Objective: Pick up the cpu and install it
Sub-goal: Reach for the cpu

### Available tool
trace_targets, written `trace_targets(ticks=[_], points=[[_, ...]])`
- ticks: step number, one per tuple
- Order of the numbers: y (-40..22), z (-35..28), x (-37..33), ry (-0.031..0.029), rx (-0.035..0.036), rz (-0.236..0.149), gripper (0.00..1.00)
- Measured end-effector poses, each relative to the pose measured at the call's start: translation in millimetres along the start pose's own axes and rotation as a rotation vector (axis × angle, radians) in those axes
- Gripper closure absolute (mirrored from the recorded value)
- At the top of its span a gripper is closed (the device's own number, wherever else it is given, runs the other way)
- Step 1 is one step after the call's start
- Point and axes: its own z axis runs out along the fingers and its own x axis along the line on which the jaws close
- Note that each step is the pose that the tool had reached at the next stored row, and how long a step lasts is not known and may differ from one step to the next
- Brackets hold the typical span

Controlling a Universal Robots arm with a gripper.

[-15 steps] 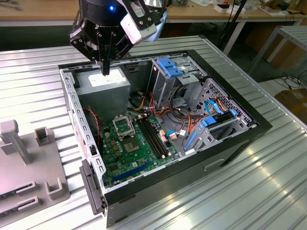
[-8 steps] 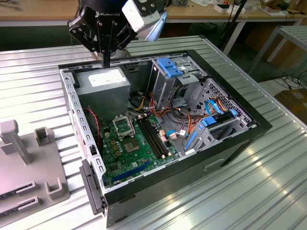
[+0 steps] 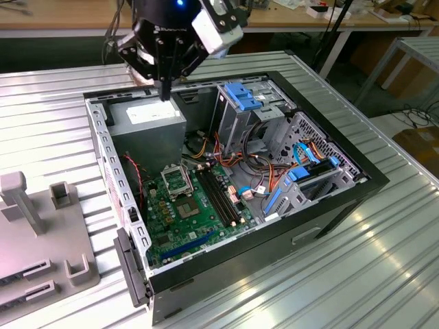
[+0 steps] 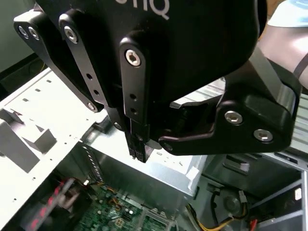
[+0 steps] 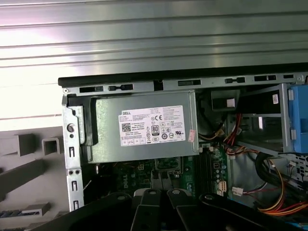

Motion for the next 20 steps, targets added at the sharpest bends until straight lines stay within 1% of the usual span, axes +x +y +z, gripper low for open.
trace_targets(ticks=[2, 3, 4, 18, 20], points=[[0.7, 4.5, -8.2, -0.0003, -0.0002, 0.000, 0.89], [1.0, 6.0, -10.9, -0.0005, -0.0003, 0.000, 0.89], [1.1, 6.5, -12.0, -0.0005, -0.0003, 0.000, 0.89], [1.1, 6.5, -11.9, -0.0005, -0.0002, 0.000, 0.89], [1.0, 6.5, -10.2, -0.0005, -0.0002, 0.000, 0.89]])
